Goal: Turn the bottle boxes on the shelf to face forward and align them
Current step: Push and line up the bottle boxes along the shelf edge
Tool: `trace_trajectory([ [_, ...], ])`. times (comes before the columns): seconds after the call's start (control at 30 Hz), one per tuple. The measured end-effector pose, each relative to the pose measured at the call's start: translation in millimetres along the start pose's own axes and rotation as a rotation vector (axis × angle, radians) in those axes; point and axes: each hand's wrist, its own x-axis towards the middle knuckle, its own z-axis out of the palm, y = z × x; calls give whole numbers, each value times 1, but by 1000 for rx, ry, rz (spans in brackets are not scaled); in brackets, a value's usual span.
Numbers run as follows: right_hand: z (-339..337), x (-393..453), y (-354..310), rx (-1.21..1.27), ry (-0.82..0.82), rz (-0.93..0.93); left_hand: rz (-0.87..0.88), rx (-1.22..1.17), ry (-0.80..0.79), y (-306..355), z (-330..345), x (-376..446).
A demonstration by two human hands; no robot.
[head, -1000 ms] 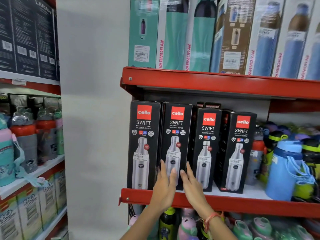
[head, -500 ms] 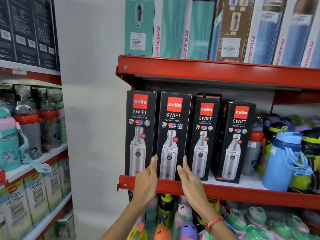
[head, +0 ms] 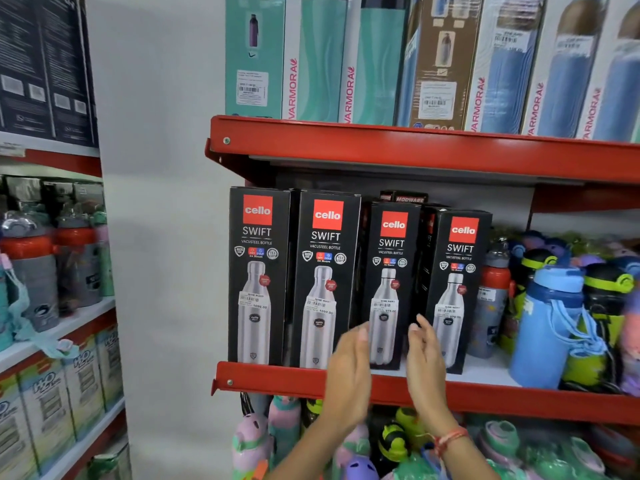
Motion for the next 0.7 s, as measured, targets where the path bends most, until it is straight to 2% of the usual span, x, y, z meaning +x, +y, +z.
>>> trace_trajectory([
  [0.1,-8,7,7,22,-206,84,-138,-8,-120,0,25,11],
  [0.23,-12,10,9,-73,-354,67,-204,-1,-137,-5,27,21],
  [0.37,-17,2,9,-237,-354,-9,-190,10,-99,-6,22,17],
  [0.7,-36,-14,21,-193,-359,-74,-175,23,-49,-6,11,-5],
])
